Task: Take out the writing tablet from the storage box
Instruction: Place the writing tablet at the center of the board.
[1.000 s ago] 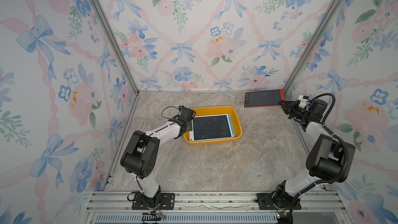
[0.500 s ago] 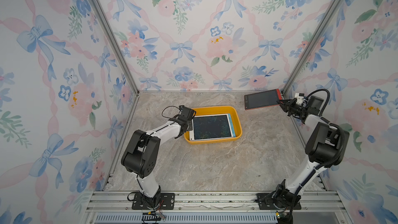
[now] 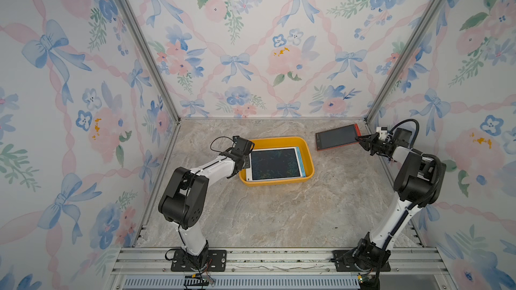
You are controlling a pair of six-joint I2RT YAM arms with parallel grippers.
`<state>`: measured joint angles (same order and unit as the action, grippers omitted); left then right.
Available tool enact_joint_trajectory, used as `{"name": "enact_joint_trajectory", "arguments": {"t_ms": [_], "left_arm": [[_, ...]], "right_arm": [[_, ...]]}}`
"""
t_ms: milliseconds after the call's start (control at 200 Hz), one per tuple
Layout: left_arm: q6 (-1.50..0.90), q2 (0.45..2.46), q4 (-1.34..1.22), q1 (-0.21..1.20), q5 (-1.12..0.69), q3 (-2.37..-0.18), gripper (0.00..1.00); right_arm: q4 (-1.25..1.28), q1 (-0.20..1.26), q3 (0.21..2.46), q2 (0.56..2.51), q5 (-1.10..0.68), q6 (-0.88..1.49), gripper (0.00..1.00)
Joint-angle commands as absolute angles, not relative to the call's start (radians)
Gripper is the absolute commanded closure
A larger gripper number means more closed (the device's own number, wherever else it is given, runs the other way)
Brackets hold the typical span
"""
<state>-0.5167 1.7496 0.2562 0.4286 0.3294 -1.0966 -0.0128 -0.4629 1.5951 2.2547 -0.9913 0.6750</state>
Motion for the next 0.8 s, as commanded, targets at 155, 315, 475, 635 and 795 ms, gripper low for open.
{"name": "enact_joint_trajectory", "arguments": {"t_ms": [155,315,475,635,795], "left_arm": [[-0.515,1.789,0.257,0.425,0.313,-1.117,1.00],[-0.515,1.795,0.265,0.423,0.312,-1.127,1.00],[-0.513,1.800,0.269,0.422,0.311,-1.130,1.00],[-0.516,1.801,0.272,0.421,0.310,-1.135,1.00],[-0.515,1.807,0.271,0.421,0.308,-1.141,1.00]], "right_arm": [[-0.184,-0.453,1.671,2.341,-0.945,0.531,0.86],[-0.245,-0.449,1.701,2.365,-0.922,0.479,0.83],[-0.265,-0.446,1.715,2.386,-0.907,0.463,0.80],[-0.279,-0.447,1.721,2.393,-0.892,0.453,0.76],[-0.293,-0.448,1.735,2.397,-0.881,0.452,0.74]]}}
